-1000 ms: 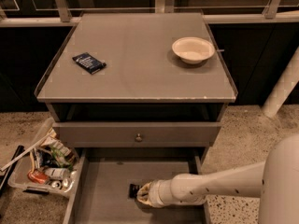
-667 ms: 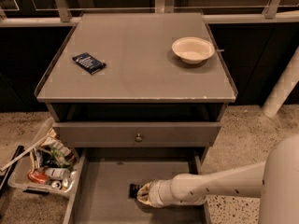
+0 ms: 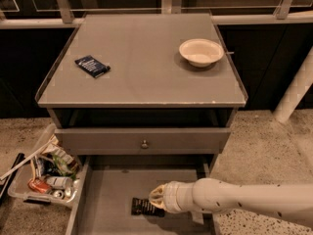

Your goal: Pick rxbar chocolate from middle drawer and place on counter

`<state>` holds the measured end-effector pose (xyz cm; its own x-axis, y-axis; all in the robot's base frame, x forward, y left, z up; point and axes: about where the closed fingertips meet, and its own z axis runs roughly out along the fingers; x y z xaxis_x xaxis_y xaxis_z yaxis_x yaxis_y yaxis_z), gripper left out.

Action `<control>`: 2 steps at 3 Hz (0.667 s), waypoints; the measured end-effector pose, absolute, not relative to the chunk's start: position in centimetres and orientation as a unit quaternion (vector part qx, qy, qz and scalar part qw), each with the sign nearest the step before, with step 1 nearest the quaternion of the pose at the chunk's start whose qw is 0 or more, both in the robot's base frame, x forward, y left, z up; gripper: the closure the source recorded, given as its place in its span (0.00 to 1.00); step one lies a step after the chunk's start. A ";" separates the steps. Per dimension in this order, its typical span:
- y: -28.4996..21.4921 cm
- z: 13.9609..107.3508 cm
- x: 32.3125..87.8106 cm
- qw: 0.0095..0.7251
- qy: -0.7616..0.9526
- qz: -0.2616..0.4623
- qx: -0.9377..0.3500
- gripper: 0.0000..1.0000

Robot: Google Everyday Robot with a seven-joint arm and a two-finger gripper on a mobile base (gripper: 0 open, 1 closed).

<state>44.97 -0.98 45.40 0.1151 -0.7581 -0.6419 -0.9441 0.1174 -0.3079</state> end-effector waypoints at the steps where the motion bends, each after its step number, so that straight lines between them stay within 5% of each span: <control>1: -2.2 49.7 45.1 0.375 0.647 0.108 -0.655 1.00; 2: -2.5 50.4 45.2 0.376 0.646 0.102 -0.656 0.82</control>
Offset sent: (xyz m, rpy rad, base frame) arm 0.0012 -0.0105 0.0379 -0.0109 -0.0387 -0.0048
